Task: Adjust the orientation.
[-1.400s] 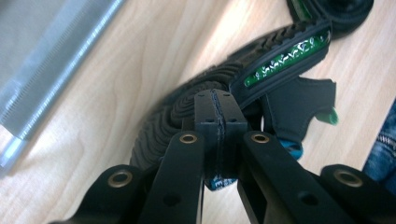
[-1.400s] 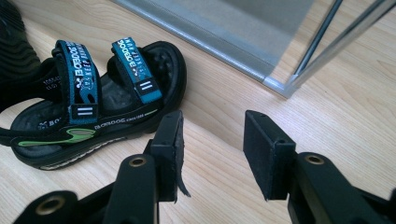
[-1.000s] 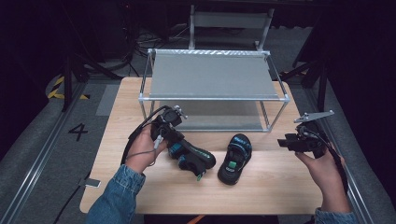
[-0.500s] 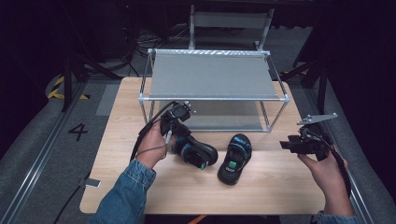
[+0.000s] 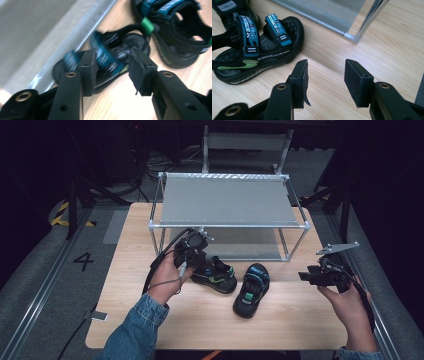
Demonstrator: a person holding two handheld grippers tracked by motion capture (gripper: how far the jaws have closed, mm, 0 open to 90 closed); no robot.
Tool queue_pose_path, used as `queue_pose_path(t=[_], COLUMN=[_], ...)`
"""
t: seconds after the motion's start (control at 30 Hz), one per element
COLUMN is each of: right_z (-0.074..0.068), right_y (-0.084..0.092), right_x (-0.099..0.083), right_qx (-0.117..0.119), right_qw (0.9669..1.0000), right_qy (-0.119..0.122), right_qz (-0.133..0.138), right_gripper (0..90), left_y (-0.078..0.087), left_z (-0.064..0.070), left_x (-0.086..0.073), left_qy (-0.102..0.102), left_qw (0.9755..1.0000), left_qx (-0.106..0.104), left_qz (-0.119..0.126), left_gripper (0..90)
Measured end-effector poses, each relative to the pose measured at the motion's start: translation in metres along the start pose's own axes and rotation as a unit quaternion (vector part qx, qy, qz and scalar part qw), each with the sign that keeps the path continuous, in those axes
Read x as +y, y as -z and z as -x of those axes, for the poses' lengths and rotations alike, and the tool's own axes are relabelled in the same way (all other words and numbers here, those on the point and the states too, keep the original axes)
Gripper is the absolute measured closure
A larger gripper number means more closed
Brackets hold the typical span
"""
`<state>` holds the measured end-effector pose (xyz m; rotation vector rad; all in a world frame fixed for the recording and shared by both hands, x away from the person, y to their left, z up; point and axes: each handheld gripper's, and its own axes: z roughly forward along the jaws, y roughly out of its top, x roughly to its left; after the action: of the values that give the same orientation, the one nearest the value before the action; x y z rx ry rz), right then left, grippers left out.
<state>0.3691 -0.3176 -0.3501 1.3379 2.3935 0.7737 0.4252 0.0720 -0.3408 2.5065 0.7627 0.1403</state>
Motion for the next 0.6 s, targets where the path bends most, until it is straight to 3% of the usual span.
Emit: queue_pose_path(t=[0.13, 0.27, 0.33, 0.47, 0.53, 0.6], right_z=[0.001, 0.001, 0.003, 0.005, 0.006, 0.005], right_y=[0.000, 0.000, 0.002, 0.005, 0.005, 0.005], right_x=[-0.002, -0.005, -0.011, -0.016, -0.017, -0.017], right_qx=[0.000, -0.002, -0.006, -0.010, -0.010, -0.009], right_qw=[1.0000, 1.0000, 0.9999, 0.9998, 0.9998, 0.9998], right_qy=[0.001, -0.001, -0.010, -0.016, -0.015, -0.018], right_qz=[-0.003, -0.005, -0.007, -0.006, -0.007, -0.010], right_gripper=[54.2, 54.2, 54.1, 54.0, 53.9, 53.7], left_y=[-0.015, -0.029, -0.045, -0.059, -0.063, -0.064], left_z=[0.013, 0.017, 0.020, 0.024, 0.026, 0.027], left_x=[0.010, 0.017, 0.025, 0.033, 0.034, 0.035], left_qy=[-0.015, -0.017, -0.016, -0.020, -0.016, -0.024], left_qw=[0.9998, 0.9997, 0.9994, 0.9992, 0.9991, 0.9985], left_qx=[-0.012, -0.019, -0.030, -0.031, -0.034, -0.044], left_qz=[0.001, -0.005, -0.009, -0.016, -0.020, -0.022], left_gripper=[52.6, 51.8, 52.0, 52.8, 55.9, 73.2])
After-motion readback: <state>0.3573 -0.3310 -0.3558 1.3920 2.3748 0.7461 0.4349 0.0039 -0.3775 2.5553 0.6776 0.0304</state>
